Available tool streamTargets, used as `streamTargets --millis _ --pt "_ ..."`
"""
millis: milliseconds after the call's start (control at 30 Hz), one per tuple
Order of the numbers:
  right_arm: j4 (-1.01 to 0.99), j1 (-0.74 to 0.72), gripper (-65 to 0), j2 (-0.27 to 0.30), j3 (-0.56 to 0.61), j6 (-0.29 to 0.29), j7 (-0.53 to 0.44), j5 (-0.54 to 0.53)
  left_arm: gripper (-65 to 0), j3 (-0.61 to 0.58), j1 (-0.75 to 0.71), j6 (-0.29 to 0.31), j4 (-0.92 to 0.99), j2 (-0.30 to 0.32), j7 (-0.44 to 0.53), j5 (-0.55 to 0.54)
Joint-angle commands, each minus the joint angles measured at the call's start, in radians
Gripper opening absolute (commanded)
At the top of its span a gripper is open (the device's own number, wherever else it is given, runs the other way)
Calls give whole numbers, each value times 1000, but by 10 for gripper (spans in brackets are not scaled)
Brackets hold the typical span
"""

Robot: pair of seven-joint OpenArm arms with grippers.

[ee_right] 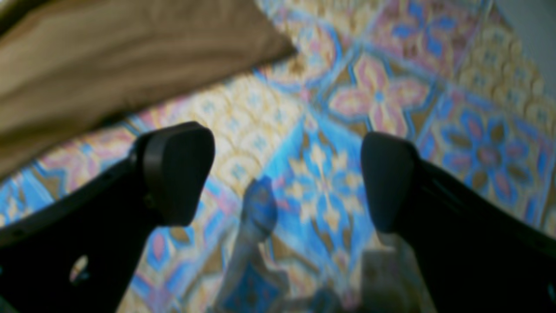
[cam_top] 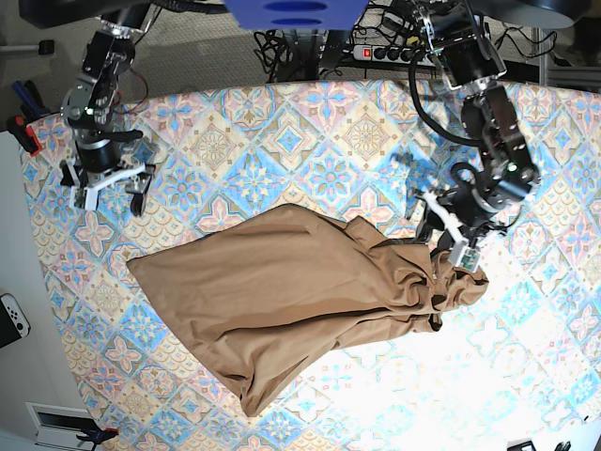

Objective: Layout the t-shirt on the table in an organized manner, then fold the t-shirt properly
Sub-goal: 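Grasp the bunched shirt fabric with the left gripper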

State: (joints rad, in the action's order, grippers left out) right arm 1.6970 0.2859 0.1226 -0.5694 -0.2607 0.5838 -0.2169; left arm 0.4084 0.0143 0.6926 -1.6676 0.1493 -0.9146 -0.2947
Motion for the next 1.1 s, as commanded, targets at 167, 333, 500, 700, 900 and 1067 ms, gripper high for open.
streamTargets --millis 167,333,500,700,900,1067 --pt "18 -12 -110 15 -4 -1 -32 -13 -412 -73 39 6 68 5 125 50" --pt "18 -12 -110 15 -7 -1 -32 -13 -417 -72 46 -23 88 3 213 82" --pt "18 -12 -110 15 -7 -1 -32 -13 -417 -72 45 -61 88 11 257 134" --pt "18 -15 -110 15 -7 -1 -32 -13 -417 -73 45 -123 102 5 299 249" --pt "16 -18 -110 15 -7 -1 -32 -13 -417 -24 43 -133 125 5 300 260" --pt "16 -20 -110 15 -5 -1 -32 -13 -417 -27 109 -126 238 8 302 262"
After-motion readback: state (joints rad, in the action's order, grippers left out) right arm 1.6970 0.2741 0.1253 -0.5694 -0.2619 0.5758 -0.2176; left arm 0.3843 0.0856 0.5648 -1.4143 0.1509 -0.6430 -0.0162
